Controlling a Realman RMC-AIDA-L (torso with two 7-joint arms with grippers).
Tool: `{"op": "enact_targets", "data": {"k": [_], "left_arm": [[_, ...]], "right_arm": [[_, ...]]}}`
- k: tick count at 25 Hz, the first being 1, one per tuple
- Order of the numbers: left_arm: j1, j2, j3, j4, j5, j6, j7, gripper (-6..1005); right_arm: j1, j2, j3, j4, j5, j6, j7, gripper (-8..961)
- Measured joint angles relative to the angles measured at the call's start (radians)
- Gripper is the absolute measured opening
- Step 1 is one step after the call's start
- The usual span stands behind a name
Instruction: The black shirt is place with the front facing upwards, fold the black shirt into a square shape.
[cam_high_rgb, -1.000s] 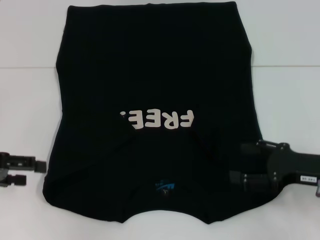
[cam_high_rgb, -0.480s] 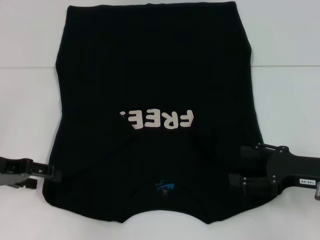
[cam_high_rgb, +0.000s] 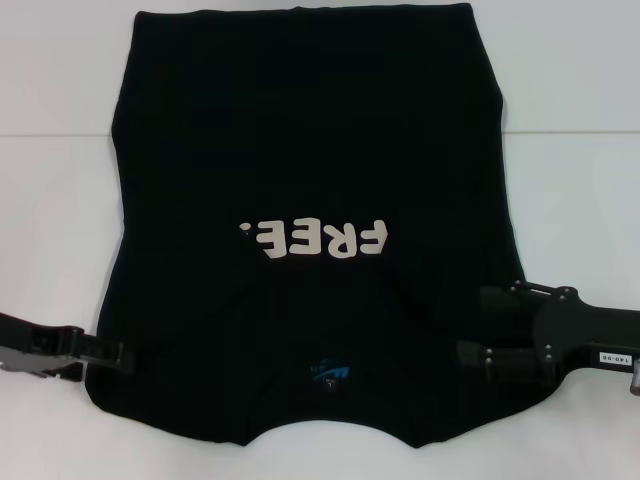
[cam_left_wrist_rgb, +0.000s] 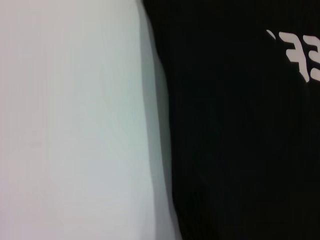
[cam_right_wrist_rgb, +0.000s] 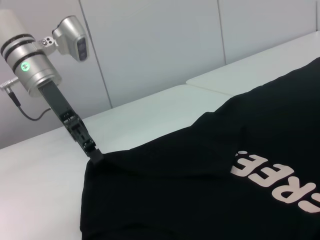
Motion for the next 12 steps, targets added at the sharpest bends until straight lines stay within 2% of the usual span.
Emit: {"op": "enact_targets", "data": {"k": [8, 11, 12], "left_arm": [[0.007, -0.028, 0.030, 0.065, 0.009, -0.004, 0.003, 743], [0.008, -0.031, 0.034, 0.071, 0.016, -0.006, 0.006, 732], [0.008, -0.031, 0.038, 0.071, 0.017, -0.007, 0.006, 692]], "right_arm": [[0.006, 0.000, 0.006, 0.000, 0.002, -0.004, 0.018, 940], [0.008, 0.000, 0.006, 0.000, 0.003, -0.005, 0.019, 941], [0.008, 0.000, 0.006, 0.000, 0.003, -0.006, 0.020, 941]]}}
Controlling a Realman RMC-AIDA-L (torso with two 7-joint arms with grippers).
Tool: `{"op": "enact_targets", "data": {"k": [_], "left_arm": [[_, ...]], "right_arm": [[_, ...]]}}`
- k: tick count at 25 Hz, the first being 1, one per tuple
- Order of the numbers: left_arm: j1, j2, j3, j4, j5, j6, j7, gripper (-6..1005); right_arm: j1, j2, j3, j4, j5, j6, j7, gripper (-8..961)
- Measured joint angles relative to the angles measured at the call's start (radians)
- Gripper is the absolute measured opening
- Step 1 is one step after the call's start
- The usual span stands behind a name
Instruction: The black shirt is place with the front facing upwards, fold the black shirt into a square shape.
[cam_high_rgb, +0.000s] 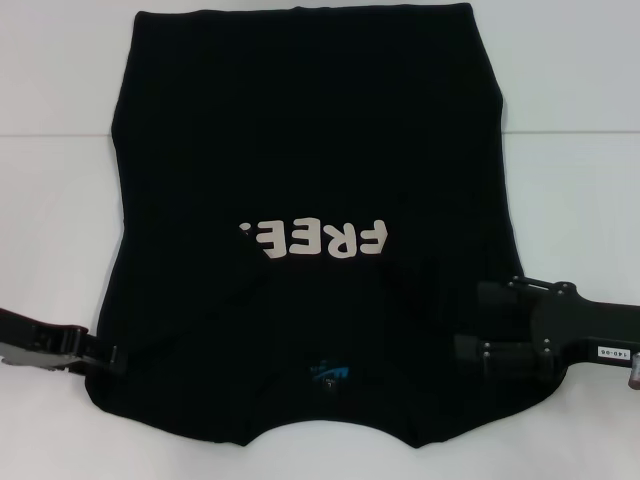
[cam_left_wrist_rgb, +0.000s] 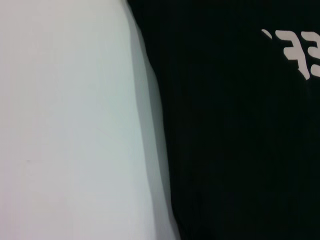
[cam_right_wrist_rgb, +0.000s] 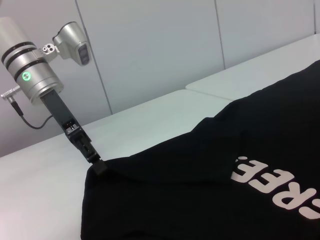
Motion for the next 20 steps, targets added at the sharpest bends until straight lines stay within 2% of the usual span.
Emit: {"op": "enact_targets", "data": {"k": [4, 9, 12, 16, 19, 20], "left_arm": [[0.000, 0.000, 0.007, 0.000, 0.007, -0.003, 0.005, 533], [0.000, 0.000, 0.008, 0.002, 0.009, -0.005, 0.011, 427], [0.000, -0.002, 0.009, 0.004, 0.009, -0.006, 0.011, 363], [0.000, -0.002, -0.002, 0.004, 0.004, -0.001, 0.012, 260], [0.000, 0.001, -0.015, 0.006, 0.002, 0.008, 0.014, 144], [0.000, 0.001, -0.016, 0.006, 0.001, 0.011, 0.016, 105]], "right_arm": [[0.000, 0.000, 0.000, 0.000, 0.000, -0.003, 0.006, 941], [0.002, -0.004, 0.001, -0.016, 0.000, -0.007, 0.053, 941], [0.013, -0.015, -0.001, -0.045, -0.004, -0.008, 0.149, 941], [0.047, -0.047, -0.012, -0.146, -0.066, -0.008, 0.420, 941], [0.102, -0.094, -0.015, -0.219, -0.176, -0.024, 0.695, 941], [0.130, -0.115, -0.017, -0.236, -0.225, -0.040, 0.785, 941]]}}
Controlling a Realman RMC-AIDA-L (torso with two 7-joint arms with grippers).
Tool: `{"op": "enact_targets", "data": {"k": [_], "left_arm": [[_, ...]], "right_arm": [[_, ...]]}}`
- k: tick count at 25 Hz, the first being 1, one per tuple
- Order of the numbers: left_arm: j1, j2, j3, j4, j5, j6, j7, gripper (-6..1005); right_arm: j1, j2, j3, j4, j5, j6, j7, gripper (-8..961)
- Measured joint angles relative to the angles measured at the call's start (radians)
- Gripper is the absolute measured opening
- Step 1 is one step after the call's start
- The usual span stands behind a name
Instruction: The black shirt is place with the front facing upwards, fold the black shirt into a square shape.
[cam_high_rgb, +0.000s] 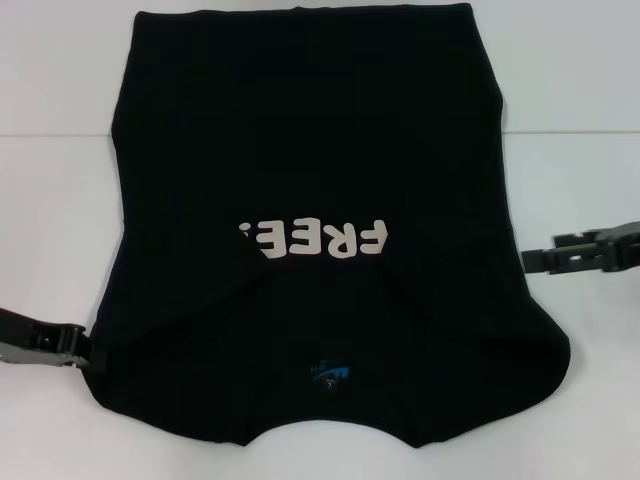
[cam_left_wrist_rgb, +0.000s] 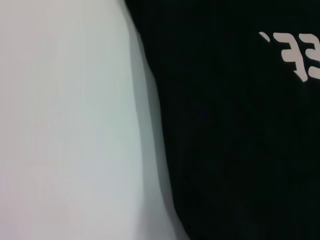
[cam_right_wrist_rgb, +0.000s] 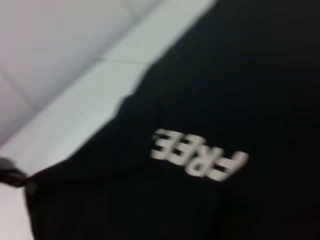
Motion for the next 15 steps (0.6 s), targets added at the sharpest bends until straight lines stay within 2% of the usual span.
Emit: {"op": "enact_targets", "data": {"k": [2, 4, 9, 15], "left_arm": [[0.000, 0.000, -0.002, 0.000, -0.001, 0.008, 0.008, 52], [0.000, 0.000, -0.003, 0.000, -0.001, 0.012, 0.016, 38], [-0.004, 0.002, -0.003, -0.007, -0.002, 0.016, 0.023, 37], [-0.001, 0.002, -0.003, -0.007, -0.002, 0.018, 0.025, 38]], "right_arm": [[0.050, -0.028, -0.001, -0.018, -0.091, -0.031, 0.123, 928], [0.101, -0.035, -0.001, -0.050, -0.219, -0.061, 0.241, 915], [0.187, 0.000, -0.020, -0.057, -0.465, -0.077, 0.324, 882], [0.203, 0.040, -0.111, -0.029, -0.496, -0.044, 0.311, 867]]}}
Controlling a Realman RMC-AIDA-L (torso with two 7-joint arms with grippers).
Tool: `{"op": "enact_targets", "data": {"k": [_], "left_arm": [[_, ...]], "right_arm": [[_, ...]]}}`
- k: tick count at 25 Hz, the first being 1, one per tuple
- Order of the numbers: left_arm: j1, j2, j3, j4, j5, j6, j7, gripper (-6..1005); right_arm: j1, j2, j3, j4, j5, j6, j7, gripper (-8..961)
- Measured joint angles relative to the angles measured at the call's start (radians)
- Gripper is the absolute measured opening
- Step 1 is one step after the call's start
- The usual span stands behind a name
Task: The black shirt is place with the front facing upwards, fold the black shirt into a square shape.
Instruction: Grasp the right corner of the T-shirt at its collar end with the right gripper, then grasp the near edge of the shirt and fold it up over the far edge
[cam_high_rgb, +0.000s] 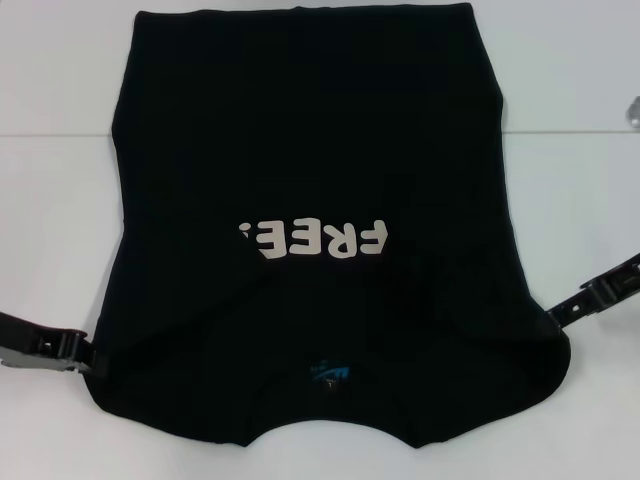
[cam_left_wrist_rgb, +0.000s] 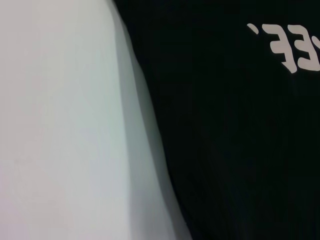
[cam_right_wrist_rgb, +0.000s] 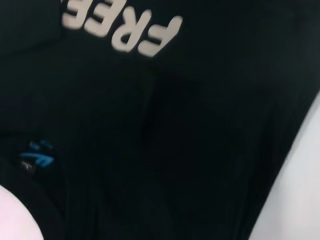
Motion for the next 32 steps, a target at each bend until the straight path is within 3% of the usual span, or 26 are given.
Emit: {"op": "enact_targets", "data": {"k": [4, 12, 17, 20, 27, 32], "left_arm": [[0.001, 0.000, 0.001, -0.002, -0.005, 0.001, 0.004, 38], [0.001, 0.000, -0.001, -0.006, -0.019, 0.018, 0.028, 37], [0.001, -0.001, -0.001, -0.006, -0.021, 0.019, 0.030, 37], [0.002, -0.001, -0.001, -0.006, -0.021, 0.017, 0.029, 38], [0.001, -0.001, -0.001, -0.008, -0.017, 0.014, 0.028, 38], [0.002, 0.003, -0.001, -0.015, -0.019, 0.027, 0.035, 37]], "right_arm": [[0.002, 0.024, -0.051, 0.019, -0.004, 0.035, 0.008, 865], [0.011, 0.038, -0.145, 0.088, -0.011, 0.118, 0.047, 866], [0.004, 0.054, -0.150, 0.067, -0.024, 0.124, 0.055, 733], [0.005, 0.055, -0.150, 0.067, -0.029, 0.123, 0.056, 497], [0.009, 0.055, -0.151, 0.067, -0.030, 0.122, 0.056, 337], [0.008, 0.043, -0.145, 0.063, -0.027, 0.102, 0.045, 205]]}}
